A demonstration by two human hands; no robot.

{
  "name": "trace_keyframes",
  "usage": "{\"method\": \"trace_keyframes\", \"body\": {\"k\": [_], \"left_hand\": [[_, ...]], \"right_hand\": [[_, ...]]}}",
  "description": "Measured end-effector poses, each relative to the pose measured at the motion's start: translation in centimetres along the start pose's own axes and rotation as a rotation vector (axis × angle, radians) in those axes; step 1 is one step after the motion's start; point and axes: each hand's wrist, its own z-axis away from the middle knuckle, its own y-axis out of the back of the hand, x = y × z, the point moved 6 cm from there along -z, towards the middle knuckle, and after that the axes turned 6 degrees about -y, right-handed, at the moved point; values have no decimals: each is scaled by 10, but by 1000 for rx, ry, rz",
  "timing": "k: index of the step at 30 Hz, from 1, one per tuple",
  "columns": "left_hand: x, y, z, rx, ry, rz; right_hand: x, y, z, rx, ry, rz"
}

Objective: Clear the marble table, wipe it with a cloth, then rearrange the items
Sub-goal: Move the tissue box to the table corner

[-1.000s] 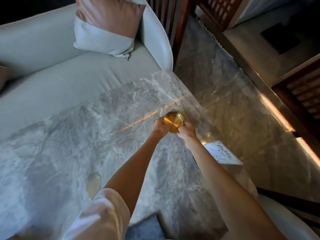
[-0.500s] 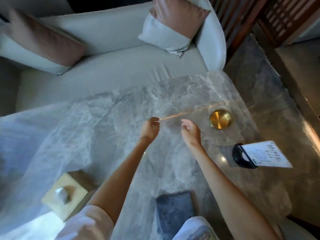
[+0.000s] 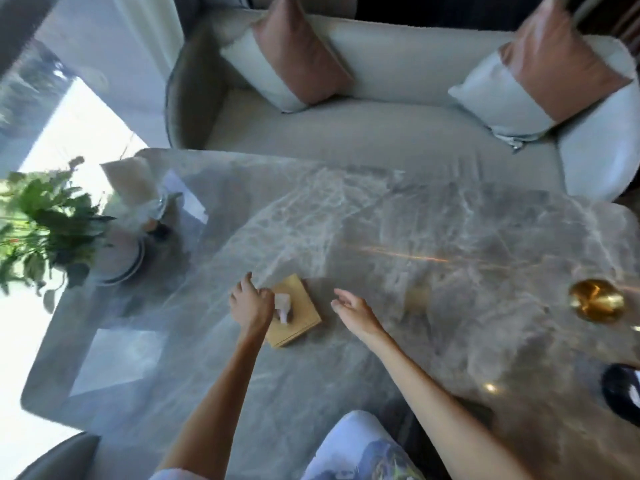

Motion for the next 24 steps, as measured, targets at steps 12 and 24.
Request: {"method": "trace_keyframes", "body": {"k": [12, 24], "left_hand": [[-45, -27, 34, -375, 352, 747], [132, -187, 183, -781, -102, 463]], "right_hand": [[-9, -57, 13, -31, 47, -20], [148, 145, 125, 454, -99, -430]]}}
